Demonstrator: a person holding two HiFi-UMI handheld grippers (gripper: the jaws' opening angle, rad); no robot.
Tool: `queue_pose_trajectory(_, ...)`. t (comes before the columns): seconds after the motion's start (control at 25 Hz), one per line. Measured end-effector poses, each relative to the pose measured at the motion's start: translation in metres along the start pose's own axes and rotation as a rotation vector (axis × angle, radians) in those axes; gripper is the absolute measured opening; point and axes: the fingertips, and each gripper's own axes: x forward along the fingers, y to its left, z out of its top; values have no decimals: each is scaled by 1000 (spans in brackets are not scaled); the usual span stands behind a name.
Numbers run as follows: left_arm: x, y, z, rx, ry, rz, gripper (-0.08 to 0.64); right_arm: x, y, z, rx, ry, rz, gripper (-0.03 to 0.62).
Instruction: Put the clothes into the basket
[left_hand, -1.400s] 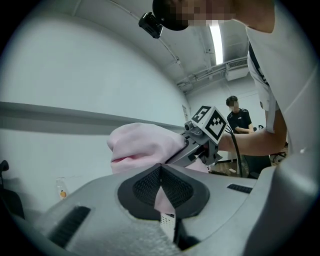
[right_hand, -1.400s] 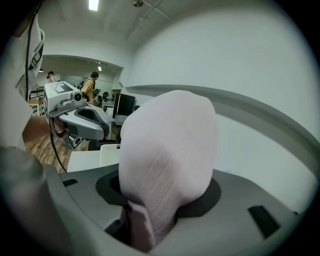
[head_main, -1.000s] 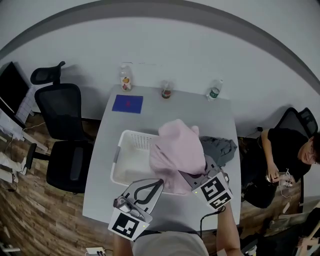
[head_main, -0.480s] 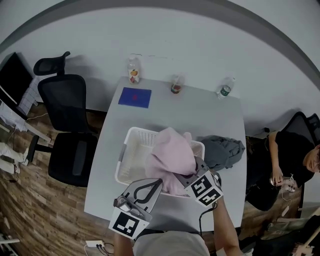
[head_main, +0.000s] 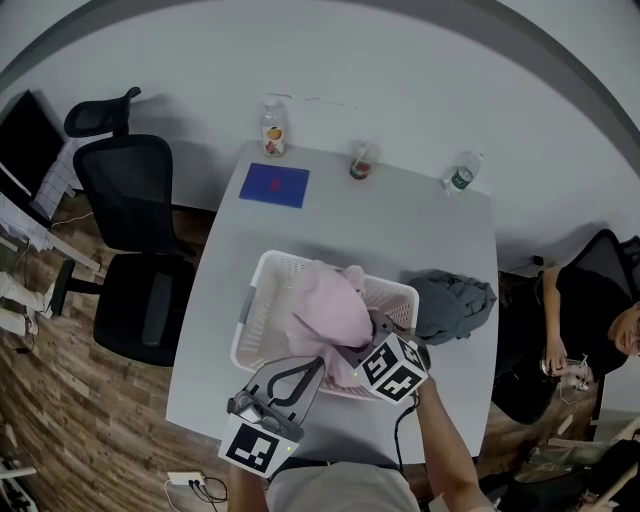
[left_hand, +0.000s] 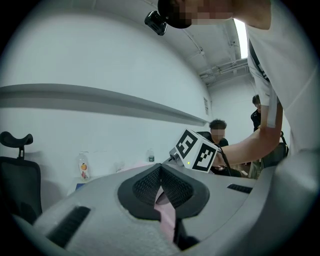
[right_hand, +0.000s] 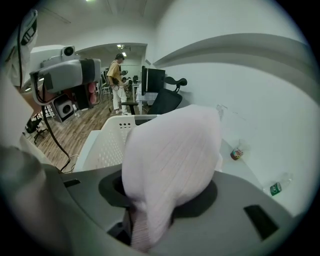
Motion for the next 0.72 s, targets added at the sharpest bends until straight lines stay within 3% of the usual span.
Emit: queue_pose_trajectory(0.72,8,15,-35,-70,73,20,6,67,25,-33,-52,149,188,193)
